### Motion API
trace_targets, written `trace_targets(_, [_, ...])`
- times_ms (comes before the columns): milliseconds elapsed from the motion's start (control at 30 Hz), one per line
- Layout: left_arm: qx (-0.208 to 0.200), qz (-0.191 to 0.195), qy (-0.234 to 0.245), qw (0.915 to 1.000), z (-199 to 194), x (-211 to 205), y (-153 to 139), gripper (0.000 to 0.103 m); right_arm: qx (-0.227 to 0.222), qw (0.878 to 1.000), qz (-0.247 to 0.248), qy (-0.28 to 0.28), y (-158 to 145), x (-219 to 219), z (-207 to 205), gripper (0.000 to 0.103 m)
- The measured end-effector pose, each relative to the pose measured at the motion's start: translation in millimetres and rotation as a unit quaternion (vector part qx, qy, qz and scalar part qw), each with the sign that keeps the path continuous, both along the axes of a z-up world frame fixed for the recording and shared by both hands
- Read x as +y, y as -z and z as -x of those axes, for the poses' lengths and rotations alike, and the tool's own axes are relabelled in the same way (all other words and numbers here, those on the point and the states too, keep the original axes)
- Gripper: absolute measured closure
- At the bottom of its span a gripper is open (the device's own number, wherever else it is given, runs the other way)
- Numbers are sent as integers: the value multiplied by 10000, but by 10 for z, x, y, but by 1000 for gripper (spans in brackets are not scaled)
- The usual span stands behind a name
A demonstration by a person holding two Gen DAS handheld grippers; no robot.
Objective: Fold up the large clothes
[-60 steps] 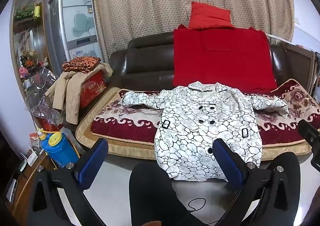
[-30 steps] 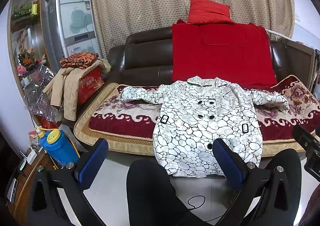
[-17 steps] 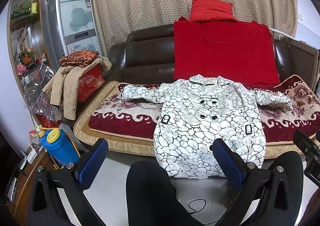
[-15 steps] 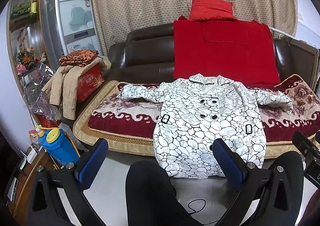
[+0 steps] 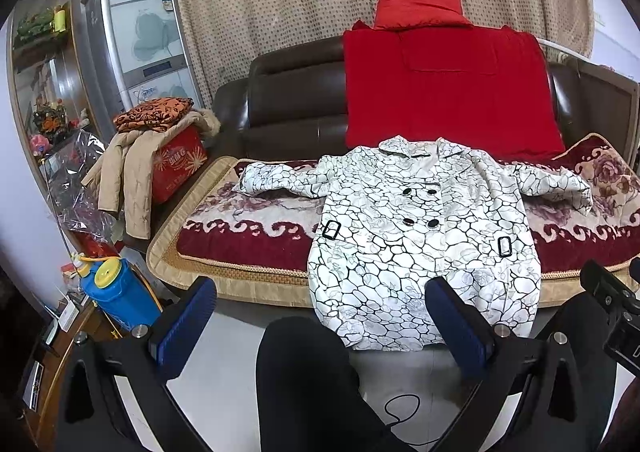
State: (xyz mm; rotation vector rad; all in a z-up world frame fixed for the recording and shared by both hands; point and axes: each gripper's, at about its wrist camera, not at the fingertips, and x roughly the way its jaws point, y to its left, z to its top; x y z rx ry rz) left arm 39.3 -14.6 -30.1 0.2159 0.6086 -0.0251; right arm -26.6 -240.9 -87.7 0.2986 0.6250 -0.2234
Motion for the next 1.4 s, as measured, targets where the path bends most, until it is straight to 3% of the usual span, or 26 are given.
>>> trace_targets(800, [-32, 1, -1, 10000, 47, 28, 3, 0, 46, 10000, -10, -39, -19, 30, 19, 0])
trace_targets(1400, [149, -52, -30, 9999, -132, -28, 138, 0, 218, 9997, -48, -37, 102, -28, -120, 0])
